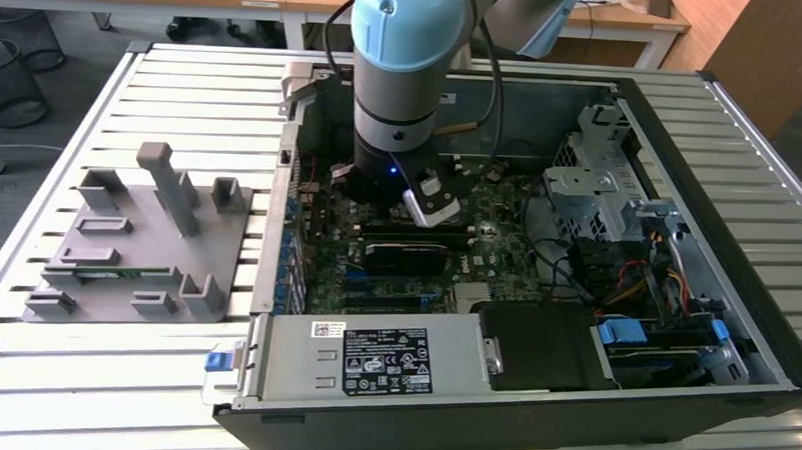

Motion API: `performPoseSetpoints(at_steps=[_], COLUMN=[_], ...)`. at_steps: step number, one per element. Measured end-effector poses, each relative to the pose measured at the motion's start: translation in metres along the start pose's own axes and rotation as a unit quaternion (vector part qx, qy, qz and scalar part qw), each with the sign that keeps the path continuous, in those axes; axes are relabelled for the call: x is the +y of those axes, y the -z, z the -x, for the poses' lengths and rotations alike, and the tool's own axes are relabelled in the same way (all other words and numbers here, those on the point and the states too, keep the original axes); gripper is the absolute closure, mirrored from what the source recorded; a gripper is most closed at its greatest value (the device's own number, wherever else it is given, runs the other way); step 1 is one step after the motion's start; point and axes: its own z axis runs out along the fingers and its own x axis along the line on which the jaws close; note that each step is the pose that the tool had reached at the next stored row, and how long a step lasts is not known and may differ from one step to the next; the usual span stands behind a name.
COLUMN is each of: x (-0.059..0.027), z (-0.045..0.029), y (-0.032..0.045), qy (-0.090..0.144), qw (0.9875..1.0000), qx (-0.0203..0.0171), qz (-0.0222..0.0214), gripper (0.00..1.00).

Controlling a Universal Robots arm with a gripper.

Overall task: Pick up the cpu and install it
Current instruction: 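Install the second cpu locking lever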

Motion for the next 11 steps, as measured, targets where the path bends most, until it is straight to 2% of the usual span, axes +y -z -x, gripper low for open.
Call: performPoseSetpoints(at_steps=[11], x=[0.0026], z=[-0.0001], y=[0.0116], qy=[0.000], qw=[1.0000], qx=[0.0000], qz=[0.0000], gripper=[0.89])
